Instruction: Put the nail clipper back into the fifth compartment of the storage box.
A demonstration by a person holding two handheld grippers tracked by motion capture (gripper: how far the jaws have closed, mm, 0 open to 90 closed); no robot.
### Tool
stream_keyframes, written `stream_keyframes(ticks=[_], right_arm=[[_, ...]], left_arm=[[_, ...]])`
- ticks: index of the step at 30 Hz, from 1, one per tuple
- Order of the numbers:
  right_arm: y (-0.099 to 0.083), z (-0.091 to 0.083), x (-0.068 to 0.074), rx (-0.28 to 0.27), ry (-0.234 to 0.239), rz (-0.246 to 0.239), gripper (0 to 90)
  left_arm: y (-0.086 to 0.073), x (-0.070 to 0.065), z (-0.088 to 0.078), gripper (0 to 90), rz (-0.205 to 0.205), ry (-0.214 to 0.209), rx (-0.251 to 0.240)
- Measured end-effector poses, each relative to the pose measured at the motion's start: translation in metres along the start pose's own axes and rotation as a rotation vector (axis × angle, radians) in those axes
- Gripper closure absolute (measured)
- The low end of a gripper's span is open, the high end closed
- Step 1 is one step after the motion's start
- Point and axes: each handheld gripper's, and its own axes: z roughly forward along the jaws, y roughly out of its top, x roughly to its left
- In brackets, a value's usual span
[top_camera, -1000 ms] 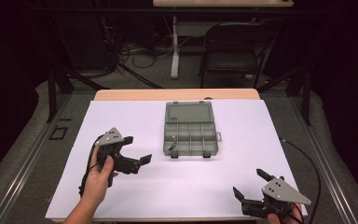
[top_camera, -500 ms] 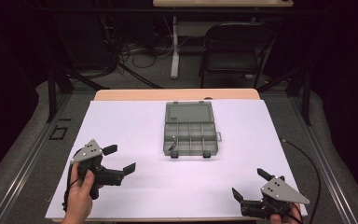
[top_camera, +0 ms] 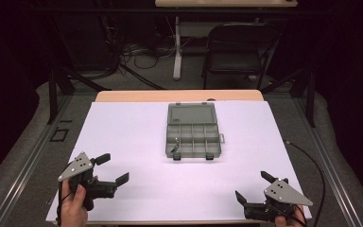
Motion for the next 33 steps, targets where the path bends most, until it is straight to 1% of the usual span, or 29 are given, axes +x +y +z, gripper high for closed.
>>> stream_keyframes(ticks=[3, 4, 5, 7, 10, 11, 15, 16, 22, 24, 25, 33], right_arm=[[-0.001, 0.0, 0.0, 0.0, -0.002, -0.002, 0.6], [-0.001, 0.001, 0.0, 0.003, 0.001, -0.004, 0.6], [-0.001, 0.001, 0.0, 0.005, 0.001, -0.006, 0.7], [-0.002, 0.001, -0.001, 0.007, -0.003, -0.009, 0.7], [-0.004, 0.002, -0.002, 0.01, -0.005, -0.004, 0.7], [-0.005, 0.003, -0.003, 0.009, -0.005, -0.002, 0.7], [-0.006, 0.004, -0.004, 0.018, -0.005, -0.003, 0.7], [-0.006, 0.004, -0.005, 0.02, -0.007, -0.004, 0.7], [-0.008, 0.005, -0.006, 0.021, -0.015, 0.005, 0.7], [-0.008, 0.005, -0.007, 0.02, -0.016, 0.003, 0.7], [-0.008, 0.005, -0.007, 0.024, -0.017, 0.003, 0.8], [-0.009, 0.005, -0.009, 0.025, -0.022, -0.003, 0.7]], left_arm=[[-0.005, 0.001, 0.0, 0.2, 0.004, 0.009, 0.009], [-0.007, 0.002, 0.0, 0.2, 0.01, 0.009, 0.02], [-0.008, 0.002, 0.001, 0.2, 0.005, 0.01, 0.019], [-0.011, 0.003, 0.002, 0.2, 0.017, 0.021, 0.027], [-0.013, 0.005, 0.003, 0.2, 0.016, 0.022, 0.031], [-0.015, 0.007, 0.004, 0.2, 0.008, 0.02, 0.023], [-0.017, 0.011, 0.003, 0.2, 0.013, 0.025, 0.016], [-0.019, 0.012, 0.002, 0.2, 0.006, 0.027, 0.005], [-0.022, 0.015, 0.003, 0.2, -0.004, 0.03, 0.005], [-0.022, 0.015, 0.003, 0.2, -0.002, 0.03, 0.011], [-0.023, 0.015, 0.003, 0.2, -0.005, 0.033, 0.006], [-0.024, 0.015, 0.004, 0.2, -0.004, 0.034, 0.01]])
